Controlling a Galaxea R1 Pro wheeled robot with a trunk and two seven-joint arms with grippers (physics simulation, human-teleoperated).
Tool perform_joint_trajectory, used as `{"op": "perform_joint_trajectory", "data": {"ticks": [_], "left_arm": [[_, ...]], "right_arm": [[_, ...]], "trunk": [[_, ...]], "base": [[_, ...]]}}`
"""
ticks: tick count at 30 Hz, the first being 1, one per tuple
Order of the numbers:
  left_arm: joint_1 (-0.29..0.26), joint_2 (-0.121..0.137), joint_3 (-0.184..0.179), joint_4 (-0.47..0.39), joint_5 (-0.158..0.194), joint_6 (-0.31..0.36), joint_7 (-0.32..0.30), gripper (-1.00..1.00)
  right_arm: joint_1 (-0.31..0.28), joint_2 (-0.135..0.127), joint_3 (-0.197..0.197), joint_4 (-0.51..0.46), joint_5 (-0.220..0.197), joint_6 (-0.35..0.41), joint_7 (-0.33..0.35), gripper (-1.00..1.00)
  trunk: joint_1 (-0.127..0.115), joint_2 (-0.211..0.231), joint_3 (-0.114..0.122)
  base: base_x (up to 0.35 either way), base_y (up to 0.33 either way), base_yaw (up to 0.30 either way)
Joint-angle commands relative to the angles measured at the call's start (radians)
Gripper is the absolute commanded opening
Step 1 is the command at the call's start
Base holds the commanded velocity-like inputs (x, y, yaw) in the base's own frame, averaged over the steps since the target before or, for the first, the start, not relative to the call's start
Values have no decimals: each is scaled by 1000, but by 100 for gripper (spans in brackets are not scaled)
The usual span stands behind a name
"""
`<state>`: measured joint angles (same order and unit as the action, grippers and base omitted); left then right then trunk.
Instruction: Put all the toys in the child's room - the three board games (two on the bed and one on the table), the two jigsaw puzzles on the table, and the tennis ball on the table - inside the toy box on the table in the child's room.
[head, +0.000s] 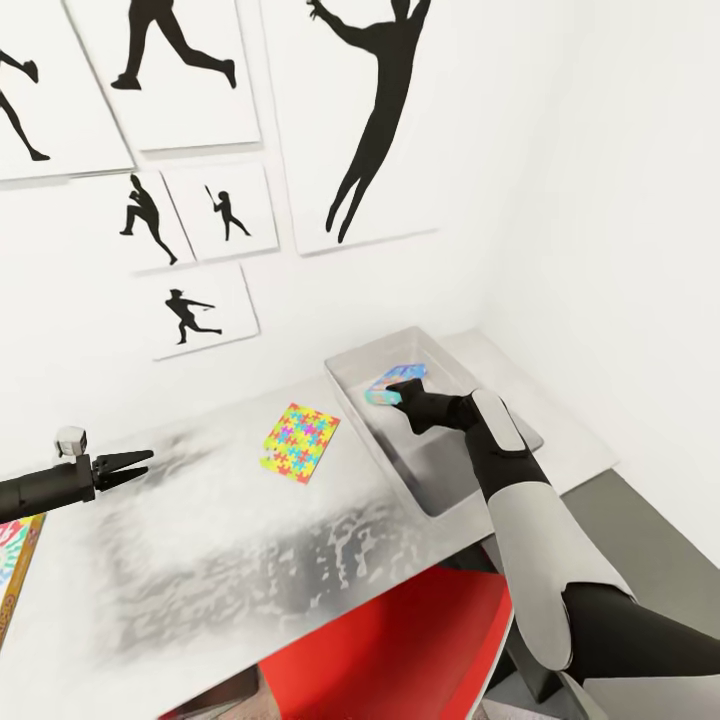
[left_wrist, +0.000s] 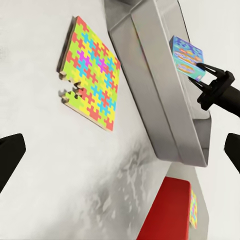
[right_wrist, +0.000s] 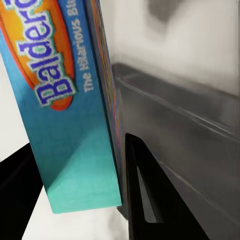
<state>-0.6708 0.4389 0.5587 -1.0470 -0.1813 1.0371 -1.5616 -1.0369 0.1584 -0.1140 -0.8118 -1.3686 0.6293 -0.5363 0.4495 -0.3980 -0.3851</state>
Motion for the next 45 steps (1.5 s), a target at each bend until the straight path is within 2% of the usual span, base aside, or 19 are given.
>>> {"op": "perform_joint_trajectory", "data": {"ticks": [1,9,45], "left_arm": [[-1,0,1,-1,-11,10,-9,100],[-1,0,2,-2,-11,10,-9,100],[-1,0,3,-5,-11,10,-9,100]], "right_arm": [[-2,1,-4,-1,-10,1,-10,-100],[-8,0,-4,-2,-10,2,-11,-100],[-30,2,-6,-2,-10,-2,-13,-100]], "trunk": [[1,-2,-3],[1,-2,-13],[1,-2,-17]], "base": [[0,0,0],[0,0,0],[0,0,0]]}}
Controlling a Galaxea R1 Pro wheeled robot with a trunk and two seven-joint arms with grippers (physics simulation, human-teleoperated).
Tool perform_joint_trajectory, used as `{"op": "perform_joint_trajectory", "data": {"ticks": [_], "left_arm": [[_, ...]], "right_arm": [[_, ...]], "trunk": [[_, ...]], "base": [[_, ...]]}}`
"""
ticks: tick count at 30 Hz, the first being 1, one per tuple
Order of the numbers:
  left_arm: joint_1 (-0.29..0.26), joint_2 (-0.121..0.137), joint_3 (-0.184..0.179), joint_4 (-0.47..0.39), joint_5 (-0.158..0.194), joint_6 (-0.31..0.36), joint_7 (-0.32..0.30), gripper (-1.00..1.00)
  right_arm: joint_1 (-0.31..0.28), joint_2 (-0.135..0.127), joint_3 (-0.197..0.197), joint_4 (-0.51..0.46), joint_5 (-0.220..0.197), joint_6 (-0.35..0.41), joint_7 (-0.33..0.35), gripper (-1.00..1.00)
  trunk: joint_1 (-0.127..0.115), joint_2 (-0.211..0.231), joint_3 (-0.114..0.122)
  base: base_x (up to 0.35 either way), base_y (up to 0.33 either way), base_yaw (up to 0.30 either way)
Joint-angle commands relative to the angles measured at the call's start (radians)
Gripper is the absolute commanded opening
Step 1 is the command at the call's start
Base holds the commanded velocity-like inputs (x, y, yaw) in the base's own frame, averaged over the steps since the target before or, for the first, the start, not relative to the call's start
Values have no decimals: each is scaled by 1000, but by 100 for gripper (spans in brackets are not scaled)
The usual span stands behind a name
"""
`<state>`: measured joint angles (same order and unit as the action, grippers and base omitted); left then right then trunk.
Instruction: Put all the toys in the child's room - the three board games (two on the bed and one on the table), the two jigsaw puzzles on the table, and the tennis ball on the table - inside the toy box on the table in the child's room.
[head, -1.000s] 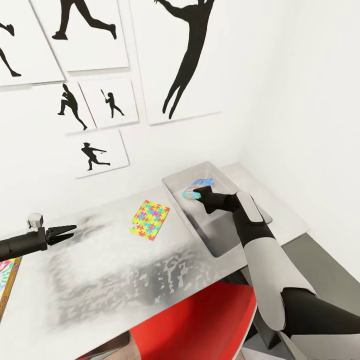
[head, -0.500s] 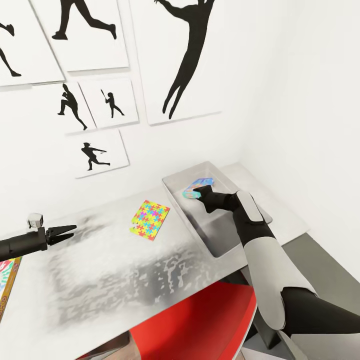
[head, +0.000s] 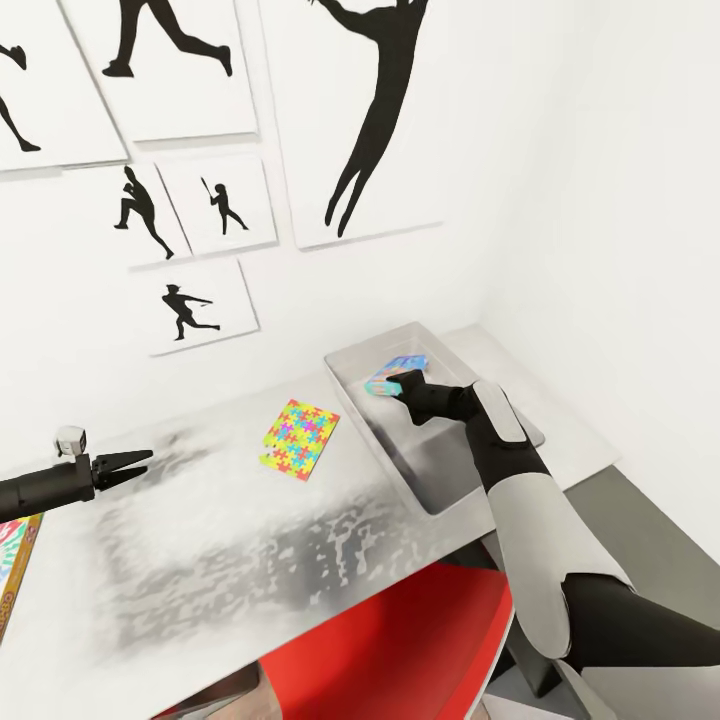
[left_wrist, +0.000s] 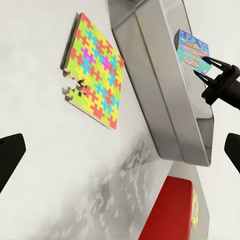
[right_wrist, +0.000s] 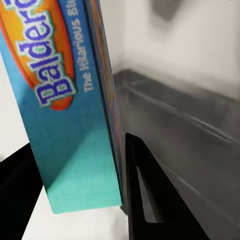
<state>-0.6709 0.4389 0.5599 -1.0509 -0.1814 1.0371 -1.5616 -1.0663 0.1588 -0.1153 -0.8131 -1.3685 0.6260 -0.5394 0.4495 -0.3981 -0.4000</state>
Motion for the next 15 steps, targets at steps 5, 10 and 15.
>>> {"op": "perform_joint_trajectory", "data": {"ticks": [5,10,15], "left_arm": [[-1,0,1,-1,-11,10,-9,100],[-1,13,3,-3,-9,10,-9,100],[-1,16,3,-3,-9,10,-9,100]], "right_arm": [[-3,0,-3,-1,-10,1,-10,-100],[-3,-1,-4,-1,-9,1,-9,-100],[-3,-1,-4,-1,-9,1,-9,-100]], "trunk": [[1,-2,-9],[1,-2,-17],[1,-2,-25]], "base": [[0,0,0],[0,0,0],[0,0,0]]}}
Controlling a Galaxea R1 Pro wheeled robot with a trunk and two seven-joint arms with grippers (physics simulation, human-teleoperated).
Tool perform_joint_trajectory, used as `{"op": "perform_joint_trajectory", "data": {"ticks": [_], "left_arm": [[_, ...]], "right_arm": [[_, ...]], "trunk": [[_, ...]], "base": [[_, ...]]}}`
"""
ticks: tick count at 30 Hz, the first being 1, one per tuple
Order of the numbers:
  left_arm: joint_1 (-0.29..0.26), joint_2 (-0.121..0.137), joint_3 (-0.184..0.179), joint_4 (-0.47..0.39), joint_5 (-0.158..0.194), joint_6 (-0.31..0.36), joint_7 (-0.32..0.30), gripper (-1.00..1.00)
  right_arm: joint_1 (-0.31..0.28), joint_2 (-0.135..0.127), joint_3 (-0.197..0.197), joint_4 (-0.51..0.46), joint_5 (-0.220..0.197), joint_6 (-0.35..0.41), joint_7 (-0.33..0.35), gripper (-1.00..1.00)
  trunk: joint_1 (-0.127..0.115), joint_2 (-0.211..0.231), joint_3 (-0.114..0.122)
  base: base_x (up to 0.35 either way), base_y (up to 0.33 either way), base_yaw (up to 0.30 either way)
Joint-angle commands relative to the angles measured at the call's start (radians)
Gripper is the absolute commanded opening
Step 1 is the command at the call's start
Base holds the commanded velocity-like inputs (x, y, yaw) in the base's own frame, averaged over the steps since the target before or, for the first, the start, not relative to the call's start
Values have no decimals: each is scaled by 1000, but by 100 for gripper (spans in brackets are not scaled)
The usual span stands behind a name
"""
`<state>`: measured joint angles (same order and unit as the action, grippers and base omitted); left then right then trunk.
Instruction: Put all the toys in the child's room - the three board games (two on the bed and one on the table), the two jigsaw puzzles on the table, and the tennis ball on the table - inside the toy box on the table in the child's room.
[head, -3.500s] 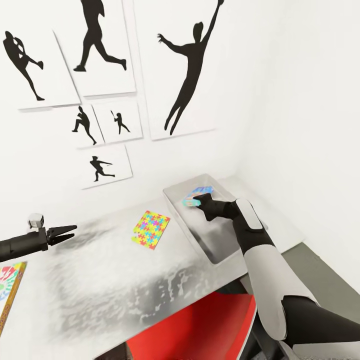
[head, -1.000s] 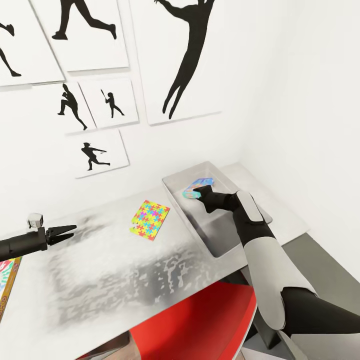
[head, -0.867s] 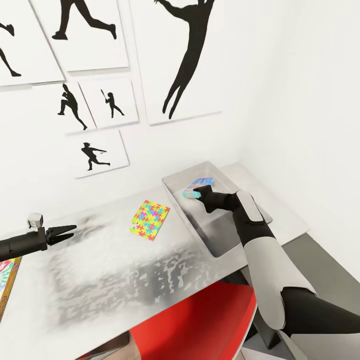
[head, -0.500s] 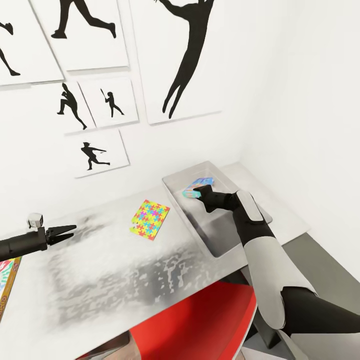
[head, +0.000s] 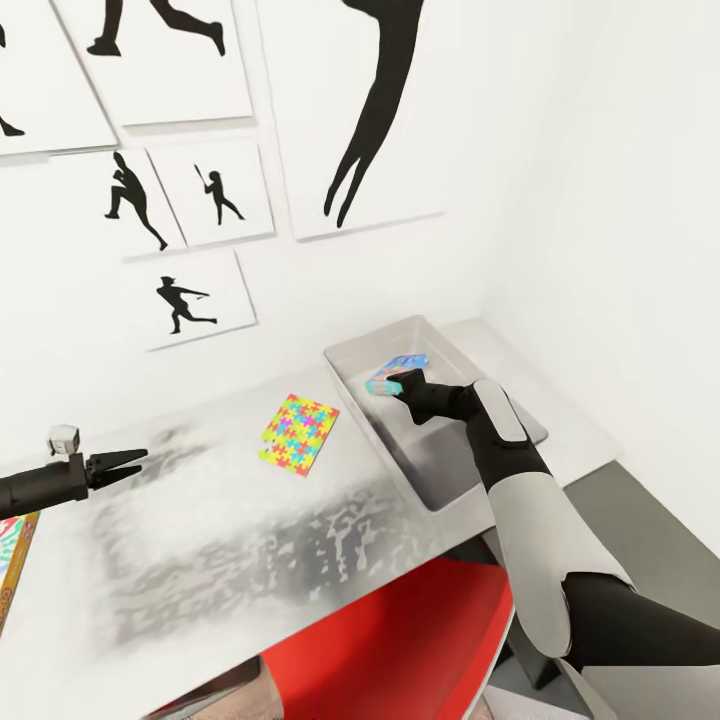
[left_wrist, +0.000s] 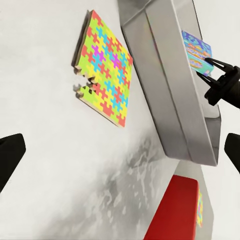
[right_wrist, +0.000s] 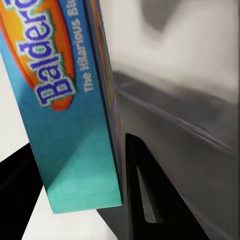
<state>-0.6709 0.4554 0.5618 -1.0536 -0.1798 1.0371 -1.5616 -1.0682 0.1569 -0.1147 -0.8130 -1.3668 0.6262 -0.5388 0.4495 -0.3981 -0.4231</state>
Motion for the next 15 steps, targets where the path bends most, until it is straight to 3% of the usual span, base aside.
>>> {"op": "perform_joint_trajectory", "data": {"ticks": [1,15], "left_arm": [[-1,1,2,-1,-10,10,-9,100],[-2,15,4,-1,-9,10,-9,100]], "right_arm": [[-1,1,-4,-1,-11,1,-10,-100],[-3,1,-4,-2,-11,1,-9,-100]], "trunk": [[1,-2,-3],[1,-2,-26]], "base": [[0,0,0],[0,0,0]]}}
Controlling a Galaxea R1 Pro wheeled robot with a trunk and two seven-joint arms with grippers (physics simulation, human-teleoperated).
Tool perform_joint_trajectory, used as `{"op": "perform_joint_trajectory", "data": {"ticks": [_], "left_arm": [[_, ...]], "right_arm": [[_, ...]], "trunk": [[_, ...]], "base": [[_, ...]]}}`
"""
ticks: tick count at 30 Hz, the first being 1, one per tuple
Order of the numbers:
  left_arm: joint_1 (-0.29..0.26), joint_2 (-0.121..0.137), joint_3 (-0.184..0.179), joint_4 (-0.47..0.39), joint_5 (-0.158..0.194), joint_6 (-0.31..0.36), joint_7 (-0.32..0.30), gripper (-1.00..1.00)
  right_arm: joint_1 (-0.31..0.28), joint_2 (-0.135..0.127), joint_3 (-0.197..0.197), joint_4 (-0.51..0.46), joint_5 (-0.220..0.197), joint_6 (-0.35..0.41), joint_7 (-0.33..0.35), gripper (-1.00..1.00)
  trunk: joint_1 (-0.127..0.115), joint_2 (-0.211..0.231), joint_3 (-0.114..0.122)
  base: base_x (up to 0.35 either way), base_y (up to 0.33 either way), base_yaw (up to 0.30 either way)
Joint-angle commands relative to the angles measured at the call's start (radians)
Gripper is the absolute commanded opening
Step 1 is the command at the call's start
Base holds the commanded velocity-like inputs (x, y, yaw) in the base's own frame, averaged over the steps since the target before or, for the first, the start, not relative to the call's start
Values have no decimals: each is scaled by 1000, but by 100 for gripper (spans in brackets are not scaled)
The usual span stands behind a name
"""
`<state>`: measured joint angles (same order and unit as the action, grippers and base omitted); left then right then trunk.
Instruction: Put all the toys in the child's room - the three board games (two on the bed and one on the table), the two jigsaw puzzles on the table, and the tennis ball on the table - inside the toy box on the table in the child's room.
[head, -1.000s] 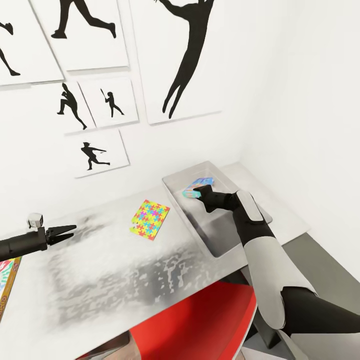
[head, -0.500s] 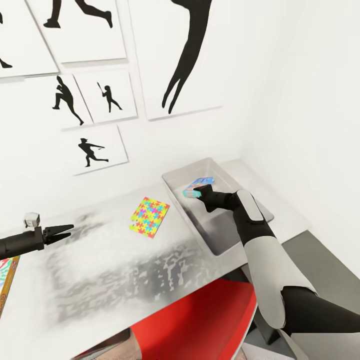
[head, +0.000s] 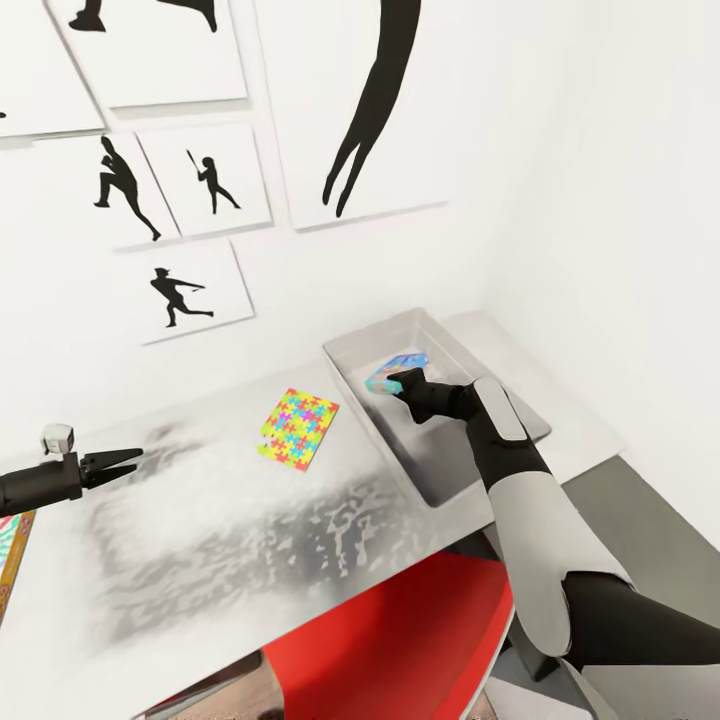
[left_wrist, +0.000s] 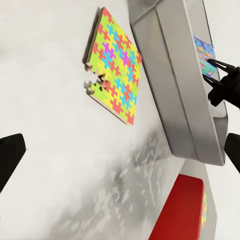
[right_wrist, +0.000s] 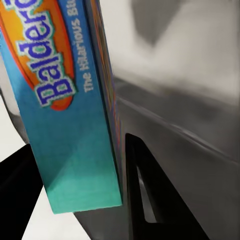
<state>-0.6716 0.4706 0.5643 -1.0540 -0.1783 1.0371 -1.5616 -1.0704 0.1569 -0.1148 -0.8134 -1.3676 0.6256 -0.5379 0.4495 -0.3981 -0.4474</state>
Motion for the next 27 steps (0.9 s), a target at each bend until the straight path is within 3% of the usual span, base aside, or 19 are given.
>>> {"op": "perform_joint_trajectory", "data": {"ticks": [1,27], "left_arm": [[-1,1,2,-1,-10,10,-9,100],[-5,10,2,-2,-10,10,-9,100]], "right_arm": [[-5,1,-4,-1,-10,2,-10,-100],[-38,1,-4,0,-9,-12,-10,-100]], "trunk": [[0,-2,-3],[0,-2,-45]], "base": [[0,0,0],[0,0,0]]}}
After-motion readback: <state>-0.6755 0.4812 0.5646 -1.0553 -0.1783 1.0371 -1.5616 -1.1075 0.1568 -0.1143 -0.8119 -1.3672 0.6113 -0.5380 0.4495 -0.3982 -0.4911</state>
